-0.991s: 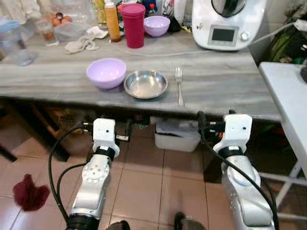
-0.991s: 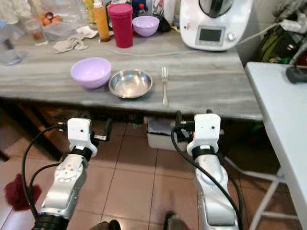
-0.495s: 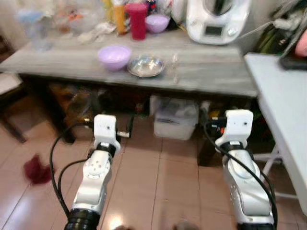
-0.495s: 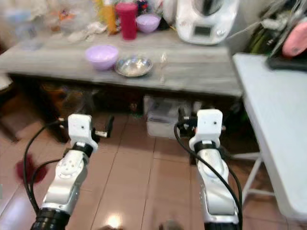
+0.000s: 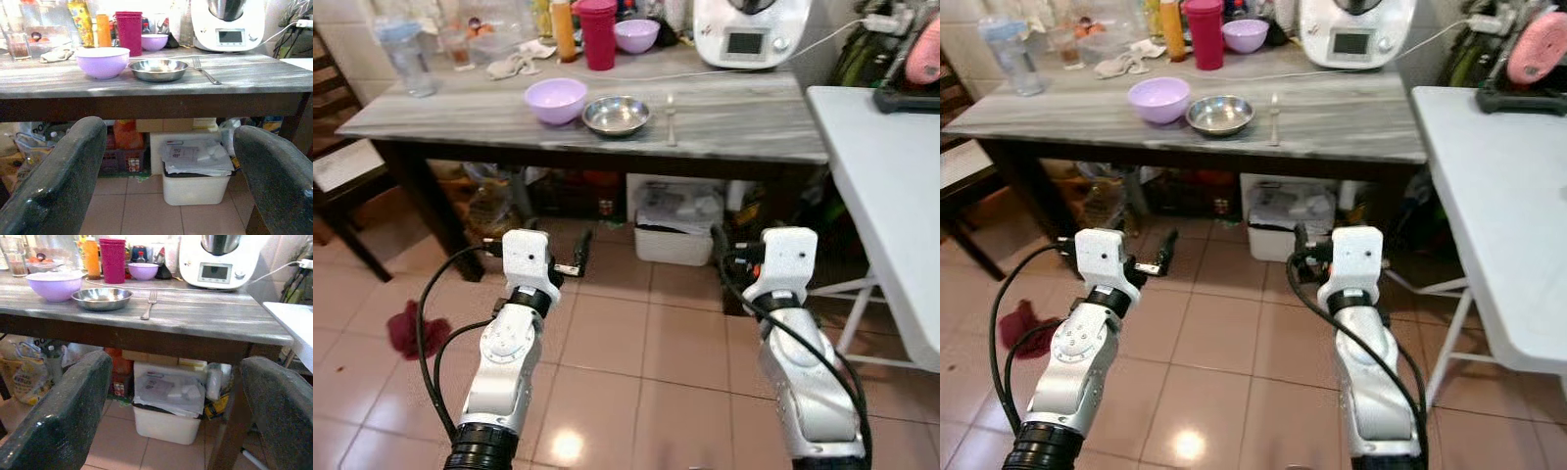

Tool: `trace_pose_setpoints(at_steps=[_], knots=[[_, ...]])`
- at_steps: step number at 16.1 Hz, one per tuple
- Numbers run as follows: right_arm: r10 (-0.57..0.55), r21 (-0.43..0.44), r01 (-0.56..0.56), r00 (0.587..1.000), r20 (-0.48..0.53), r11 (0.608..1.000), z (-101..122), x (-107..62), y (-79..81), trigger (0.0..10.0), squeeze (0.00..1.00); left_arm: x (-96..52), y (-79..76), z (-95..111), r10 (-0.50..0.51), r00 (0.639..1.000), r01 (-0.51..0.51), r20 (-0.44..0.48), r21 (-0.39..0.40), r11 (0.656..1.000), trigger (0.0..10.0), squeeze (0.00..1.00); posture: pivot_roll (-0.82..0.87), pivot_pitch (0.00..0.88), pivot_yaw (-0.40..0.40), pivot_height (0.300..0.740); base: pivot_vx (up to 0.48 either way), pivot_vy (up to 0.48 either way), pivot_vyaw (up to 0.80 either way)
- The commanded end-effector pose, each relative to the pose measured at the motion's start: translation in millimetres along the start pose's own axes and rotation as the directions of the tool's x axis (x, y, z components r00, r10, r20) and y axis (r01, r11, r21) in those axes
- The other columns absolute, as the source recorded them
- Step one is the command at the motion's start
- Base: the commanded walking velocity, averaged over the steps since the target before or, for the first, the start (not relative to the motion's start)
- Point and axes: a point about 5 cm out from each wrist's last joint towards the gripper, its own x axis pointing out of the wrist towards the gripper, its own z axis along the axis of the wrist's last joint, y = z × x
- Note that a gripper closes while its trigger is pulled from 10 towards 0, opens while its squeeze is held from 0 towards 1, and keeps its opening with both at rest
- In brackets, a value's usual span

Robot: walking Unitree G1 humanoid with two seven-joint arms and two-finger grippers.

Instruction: Setting the table

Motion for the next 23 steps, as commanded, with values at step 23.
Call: trace_pose_setpoints(at_steps=[23], knots=[[0.016,-0.013,-0.015,1.0,0.024,1.0,3.4,2.4,-3.5,10.0,0.0,9.2,-14.4,0.4,-0.063,0.998,0.064,0.023,-0.057,0.996,10.0,0.0,-0.27,0.063,0.044,0.74,0.0,-0.435,-0.16]])
